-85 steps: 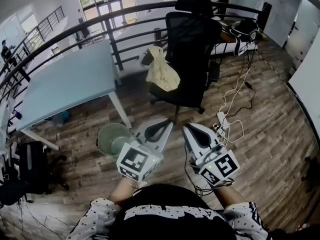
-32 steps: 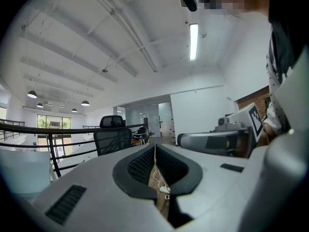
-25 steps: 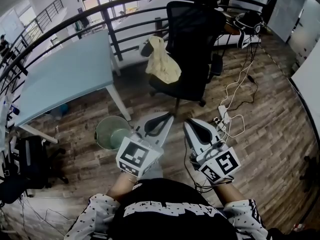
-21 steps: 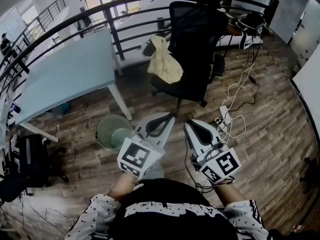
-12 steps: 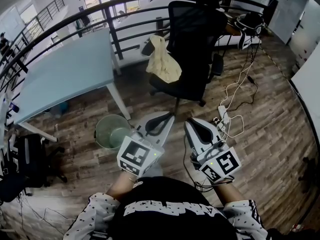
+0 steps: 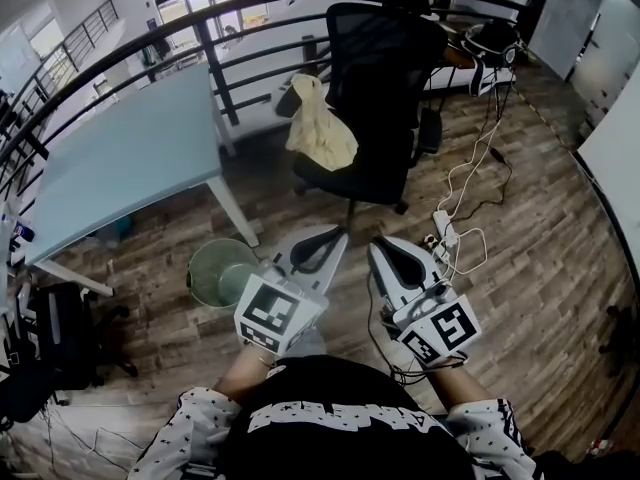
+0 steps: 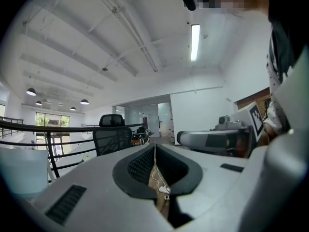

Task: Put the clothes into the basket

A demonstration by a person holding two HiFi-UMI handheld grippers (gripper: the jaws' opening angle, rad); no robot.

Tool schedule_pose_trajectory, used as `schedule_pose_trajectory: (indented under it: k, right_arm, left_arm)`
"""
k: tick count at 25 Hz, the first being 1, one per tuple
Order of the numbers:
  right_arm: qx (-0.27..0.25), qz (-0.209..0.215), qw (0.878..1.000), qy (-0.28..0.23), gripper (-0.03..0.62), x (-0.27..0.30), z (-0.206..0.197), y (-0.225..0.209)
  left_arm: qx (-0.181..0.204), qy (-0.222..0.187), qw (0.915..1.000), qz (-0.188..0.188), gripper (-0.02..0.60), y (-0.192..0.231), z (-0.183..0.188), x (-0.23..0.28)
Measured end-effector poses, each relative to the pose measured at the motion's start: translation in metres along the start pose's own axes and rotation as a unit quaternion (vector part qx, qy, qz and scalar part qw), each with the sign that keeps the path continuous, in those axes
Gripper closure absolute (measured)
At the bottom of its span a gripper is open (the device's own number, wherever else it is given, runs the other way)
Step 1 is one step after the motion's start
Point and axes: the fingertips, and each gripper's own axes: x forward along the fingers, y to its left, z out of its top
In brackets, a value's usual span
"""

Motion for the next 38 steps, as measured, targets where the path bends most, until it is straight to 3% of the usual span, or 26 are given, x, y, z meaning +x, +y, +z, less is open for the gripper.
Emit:
schedule_pose_trajectory:
  k: [38]
  right_arm:
    - [0.006,0.020,1.000,-0.003,0.563,0.078,-0.014,-0.022]
  left_arm:
    - [0.007,-0.001,0.9999,0.014,0.564,0.077,-0.006,0.024]
